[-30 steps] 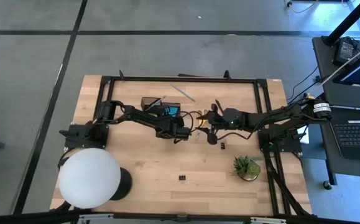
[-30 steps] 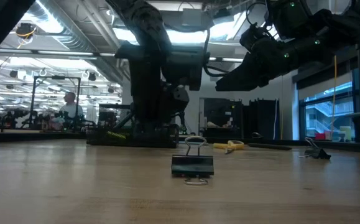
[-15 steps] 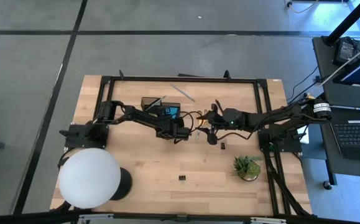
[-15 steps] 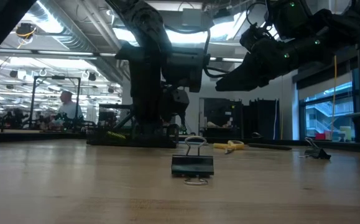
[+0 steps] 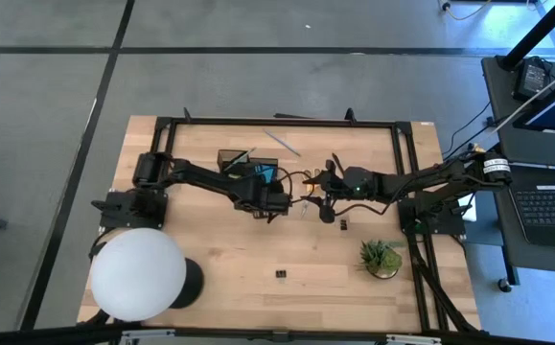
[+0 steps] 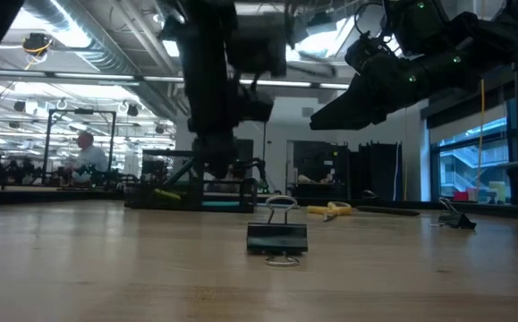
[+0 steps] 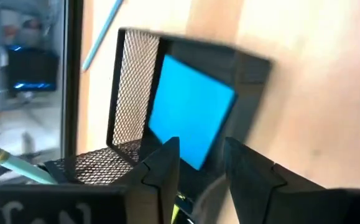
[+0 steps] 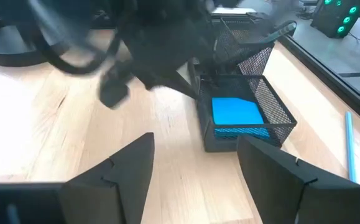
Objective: Pick and place office supplies into organizer
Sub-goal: Put the bottom black binder clip into the black desk organizer
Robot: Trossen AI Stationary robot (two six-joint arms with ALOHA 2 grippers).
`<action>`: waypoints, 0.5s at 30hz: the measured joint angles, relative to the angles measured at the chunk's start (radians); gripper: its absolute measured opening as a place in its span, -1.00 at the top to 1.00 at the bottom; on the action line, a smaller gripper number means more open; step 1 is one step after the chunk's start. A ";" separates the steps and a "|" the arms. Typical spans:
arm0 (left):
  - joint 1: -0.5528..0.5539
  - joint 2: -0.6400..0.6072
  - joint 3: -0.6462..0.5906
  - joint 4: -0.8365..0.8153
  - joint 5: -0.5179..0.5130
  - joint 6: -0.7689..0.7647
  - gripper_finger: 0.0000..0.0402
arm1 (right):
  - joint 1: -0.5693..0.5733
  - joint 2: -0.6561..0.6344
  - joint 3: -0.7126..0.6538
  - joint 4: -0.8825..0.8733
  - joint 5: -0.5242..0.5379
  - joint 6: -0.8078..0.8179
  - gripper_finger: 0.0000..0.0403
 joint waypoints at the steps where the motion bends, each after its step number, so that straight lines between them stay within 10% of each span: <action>1: -0.007 -0.015 0.000 0.001 0.021 0.002 0.40 | 0.000 0.000 0.000 0.000 0.000 0.000 -0.15; 15: -0.248 -0.094 0.000 0.221 0.426 0.218 0.39 | 0.000 0.000 0.000 -0.010 0.000 0.002 -0.15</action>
